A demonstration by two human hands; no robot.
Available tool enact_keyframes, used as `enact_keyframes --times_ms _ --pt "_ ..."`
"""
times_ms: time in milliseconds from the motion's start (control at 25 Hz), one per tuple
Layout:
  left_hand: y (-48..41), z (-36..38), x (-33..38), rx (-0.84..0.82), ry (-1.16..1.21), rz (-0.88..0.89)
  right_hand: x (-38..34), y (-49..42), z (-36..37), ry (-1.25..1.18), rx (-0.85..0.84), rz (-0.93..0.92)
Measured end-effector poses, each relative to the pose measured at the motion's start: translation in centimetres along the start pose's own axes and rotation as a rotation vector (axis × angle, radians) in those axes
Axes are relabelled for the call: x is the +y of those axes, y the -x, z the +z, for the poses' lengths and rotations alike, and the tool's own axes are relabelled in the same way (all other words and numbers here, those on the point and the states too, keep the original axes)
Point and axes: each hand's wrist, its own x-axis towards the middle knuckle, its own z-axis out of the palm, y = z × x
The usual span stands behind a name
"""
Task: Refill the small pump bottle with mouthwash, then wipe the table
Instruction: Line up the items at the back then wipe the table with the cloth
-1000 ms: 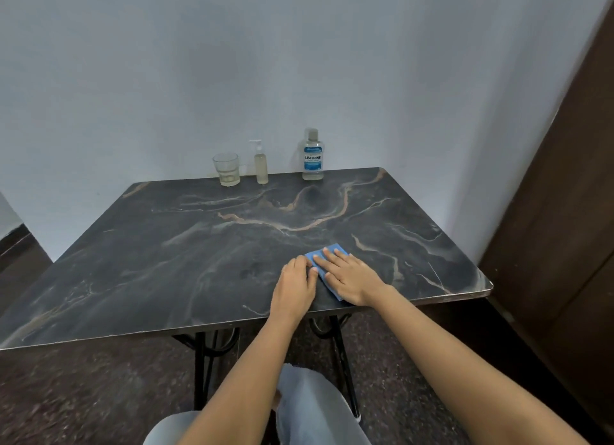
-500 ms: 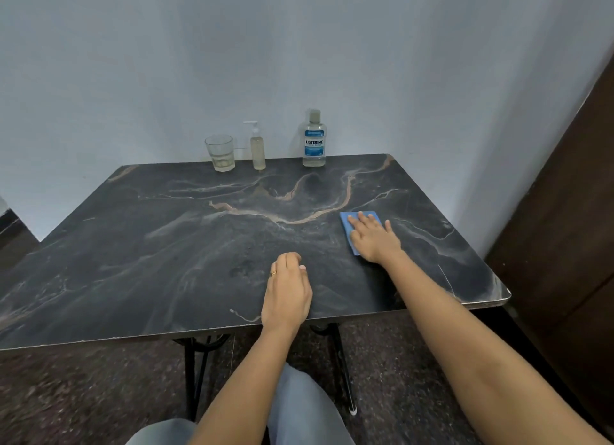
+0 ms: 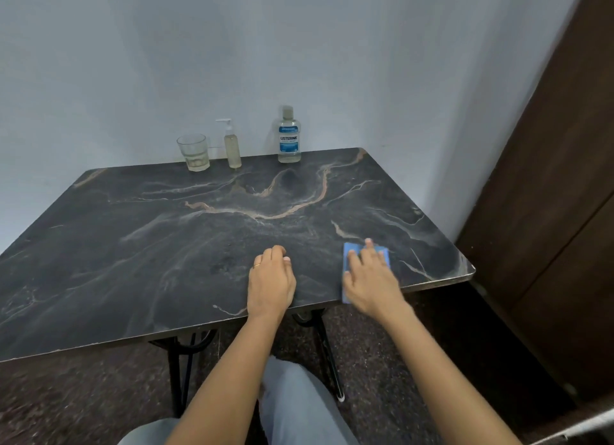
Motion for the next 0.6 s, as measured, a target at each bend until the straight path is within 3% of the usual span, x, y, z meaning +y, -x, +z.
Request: enact_keyframes --times_ms 80,320,600 --pt "-0.8 -0.1 0.3 -0.013 -0.054 -0.021 -1.6 0.3 0.8 -0.01 0.007 -0.086" --pt "-1.1 1.8 2.8 0.024 -0.1 -0.133 -1.1 -5.1 0.9 -0.15 -0.048 -0.058" --pt "-1.5 2.4 2.3 0.056 0.007 -0.079 8.4 -12.7 -1.3 -0.08 -0.016 0.143"
